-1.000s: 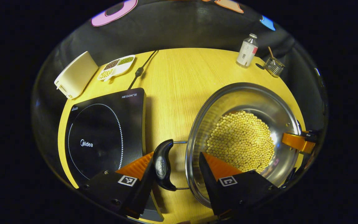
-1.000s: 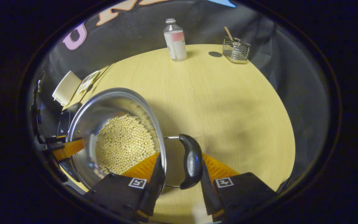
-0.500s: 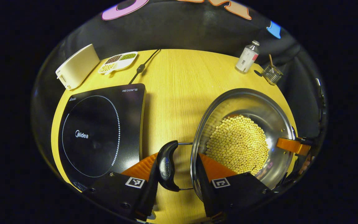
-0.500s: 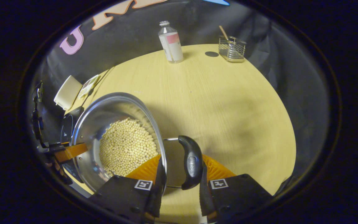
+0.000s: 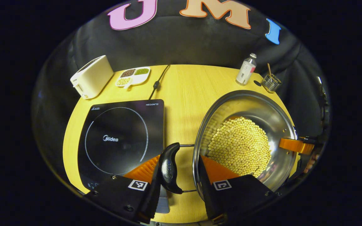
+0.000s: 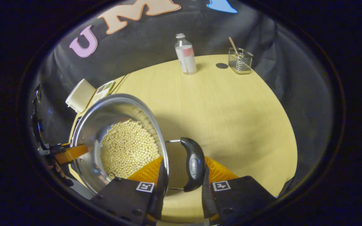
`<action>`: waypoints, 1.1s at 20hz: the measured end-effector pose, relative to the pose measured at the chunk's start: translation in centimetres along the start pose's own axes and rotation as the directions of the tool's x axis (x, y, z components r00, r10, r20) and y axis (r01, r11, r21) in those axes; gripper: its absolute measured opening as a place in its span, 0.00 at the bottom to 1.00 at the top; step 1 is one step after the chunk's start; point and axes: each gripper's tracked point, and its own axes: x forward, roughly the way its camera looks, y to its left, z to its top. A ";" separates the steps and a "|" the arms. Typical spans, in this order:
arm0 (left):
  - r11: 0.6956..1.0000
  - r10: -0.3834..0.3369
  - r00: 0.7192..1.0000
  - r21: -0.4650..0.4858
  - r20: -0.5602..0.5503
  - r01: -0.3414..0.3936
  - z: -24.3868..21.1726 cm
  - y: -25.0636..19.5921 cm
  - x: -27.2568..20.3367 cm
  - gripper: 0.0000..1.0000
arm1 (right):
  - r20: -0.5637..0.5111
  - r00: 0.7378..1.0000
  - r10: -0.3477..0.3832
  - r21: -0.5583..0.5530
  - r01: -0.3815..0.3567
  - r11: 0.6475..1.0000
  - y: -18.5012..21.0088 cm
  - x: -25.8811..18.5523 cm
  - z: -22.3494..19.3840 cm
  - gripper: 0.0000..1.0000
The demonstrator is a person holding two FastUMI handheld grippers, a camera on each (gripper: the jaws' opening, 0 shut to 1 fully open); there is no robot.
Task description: First push the handle of the pot to place it horizontally, then grasp the pot with both hands and set it on the induction cooktop.
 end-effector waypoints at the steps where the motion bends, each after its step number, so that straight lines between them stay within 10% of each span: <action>1: 1.000 0.008 1.000 -0.002 0.001 -0.008 0.0 0.5 -0.5 0.61 | -0.001 1.000 0.011 -0.001 -0.011 1.000 0.7 -0.2 -0.1 0.46; 9: 0.999 0.030 0.999 -0.029 0.018 -0.029 -0.4 6.3 -3.5 0.61 | 0.013 0.998 0.061 -0.038 -0.061 0.997 7.2 -1.4 -0.3 0.46; 22: 0.996 -0.086 0.996 -0.035 -0.002 0.086 0.1 21.7 -0.9 0.60 | 0.005 0.998 -0.069 -0.040 0.070 0.997 22.6 0.2 -2.1 0.52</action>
